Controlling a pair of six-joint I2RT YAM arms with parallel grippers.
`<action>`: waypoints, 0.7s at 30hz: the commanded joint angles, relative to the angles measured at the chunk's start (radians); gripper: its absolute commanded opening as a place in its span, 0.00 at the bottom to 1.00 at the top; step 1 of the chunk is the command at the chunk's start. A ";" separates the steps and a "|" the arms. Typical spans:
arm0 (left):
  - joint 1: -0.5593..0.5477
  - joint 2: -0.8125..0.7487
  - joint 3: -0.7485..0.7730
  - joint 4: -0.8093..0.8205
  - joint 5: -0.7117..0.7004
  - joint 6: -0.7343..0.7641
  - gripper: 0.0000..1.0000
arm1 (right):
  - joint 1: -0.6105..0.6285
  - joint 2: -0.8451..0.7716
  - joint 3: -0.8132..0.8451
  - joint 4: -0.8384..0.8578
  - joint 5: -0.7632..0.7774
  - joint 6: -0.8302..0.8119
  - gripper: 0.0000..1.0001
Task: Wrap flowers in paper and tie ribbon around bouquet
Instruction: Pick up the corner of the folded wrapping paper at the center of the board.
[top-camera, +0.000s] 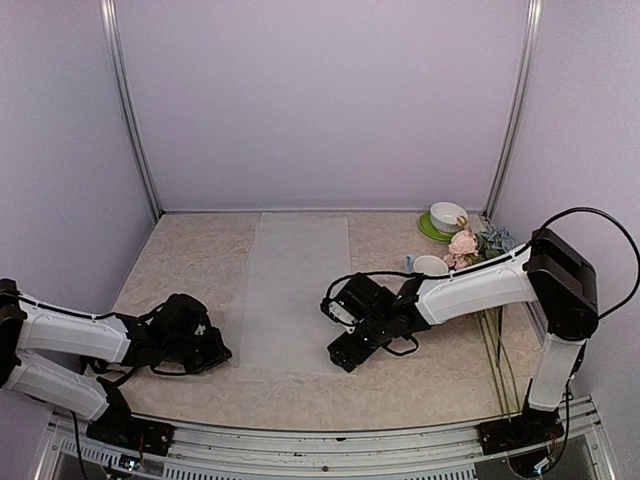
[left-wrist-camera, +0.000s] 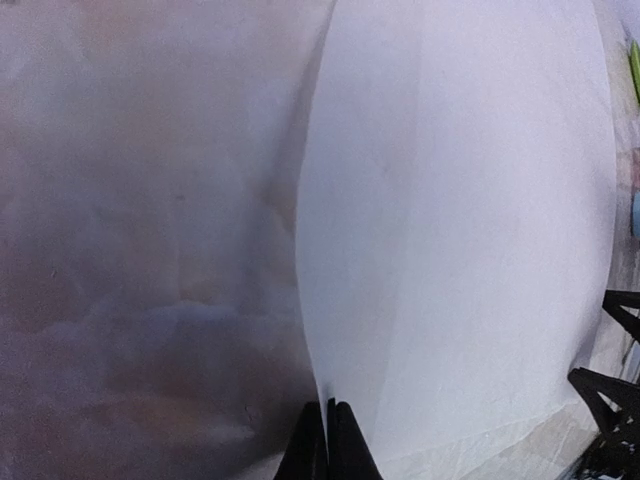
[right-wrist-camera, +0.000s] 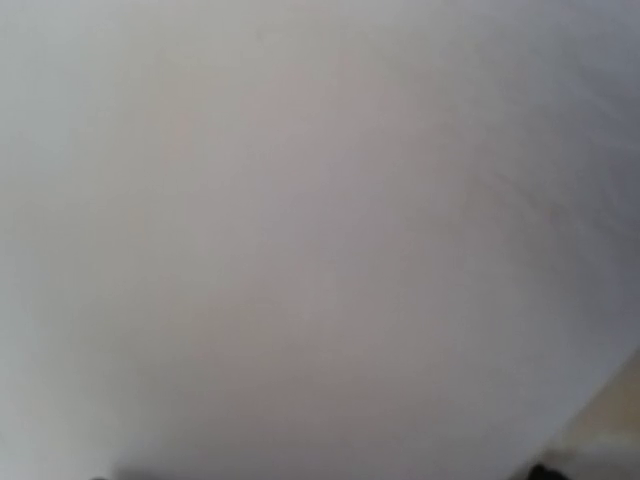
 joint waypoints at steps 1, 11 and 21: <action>0.008 0.008 -0.002 -0.036 -0.043 0.028 0.00 | 0.004 0.009 -0.036 -0.029 -0.046 0.006 0.89; -0.025 -0.166 0.367 -0.441 -0.347 0.265 0.00 | 0.005 -0.094 0.033 -0.036 -0.104 -0.024 0.89; -0.231 0.122 0.919 -0.627 -0.547 0.815 0.00 | -0.107 -0.413 0.024 0.058 -0.372 0.002 0.93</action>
